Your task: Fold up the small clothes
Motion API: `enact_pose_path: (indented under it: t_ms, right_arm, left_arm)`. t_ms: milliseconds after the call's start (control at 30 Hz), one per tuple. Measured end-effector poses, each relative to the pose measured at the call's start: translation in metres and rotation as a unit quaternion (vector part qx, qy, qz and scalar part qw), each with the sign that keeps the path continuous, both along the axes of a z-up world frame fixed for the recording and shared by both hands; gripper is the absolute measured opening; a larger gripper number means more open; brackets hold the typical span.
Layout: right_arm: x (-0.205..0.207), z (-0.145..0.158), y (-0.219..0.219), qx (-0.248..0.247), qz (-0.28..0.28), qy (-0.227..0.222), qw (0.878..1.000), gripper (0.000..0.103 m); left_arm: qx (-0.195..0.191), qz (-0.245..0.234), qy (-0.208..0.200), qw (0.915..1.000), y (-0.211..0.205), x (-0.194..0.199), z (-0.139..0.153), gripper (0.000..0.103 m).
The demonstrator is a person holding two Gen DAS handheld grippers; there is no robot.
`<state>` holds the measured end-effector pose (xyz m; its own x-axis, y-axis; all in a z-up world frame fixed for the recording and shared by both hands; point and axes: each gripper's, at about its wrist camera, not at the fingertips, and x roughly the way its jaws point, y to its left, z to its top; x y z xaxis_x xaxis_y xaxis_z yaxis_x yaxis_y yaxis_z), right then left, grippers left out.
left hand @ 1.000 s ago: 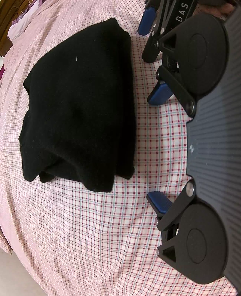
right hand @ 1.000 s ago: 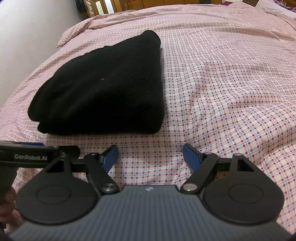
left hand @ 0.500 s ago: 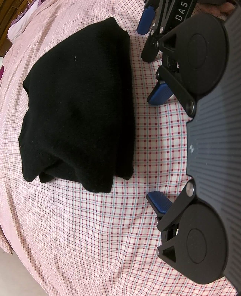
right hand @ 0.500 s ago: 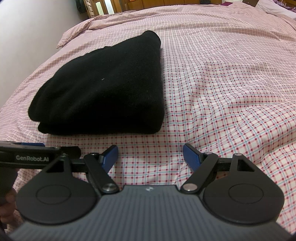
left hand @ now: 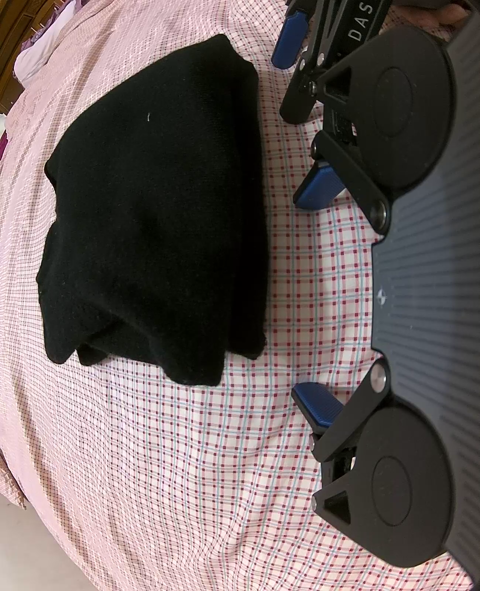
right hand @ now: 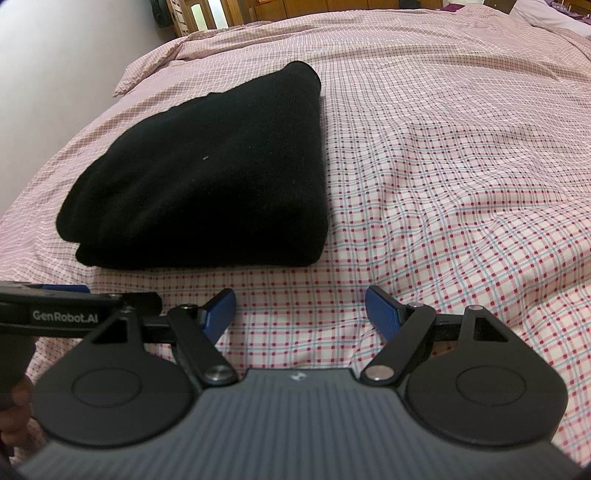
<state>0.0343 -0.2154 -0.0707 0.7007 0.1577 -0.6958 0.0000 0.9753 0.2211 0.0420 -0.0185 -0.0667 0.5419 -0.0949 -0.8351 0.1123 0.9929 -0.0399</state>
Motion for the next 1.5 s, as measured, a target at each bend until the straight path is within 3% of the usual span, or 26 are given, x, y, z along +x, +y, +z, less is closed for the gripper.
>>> enact_pose_path:
  t_ms: [1500]
  right_arm:
    - [0.0003,0.0004,0.0001,0.001,-0.001,0.001,1.0,0.08]
  left_arm:
    - [-0.001,0.002,0.003,1.0,0.003,0.0023,0.0025,0.102]
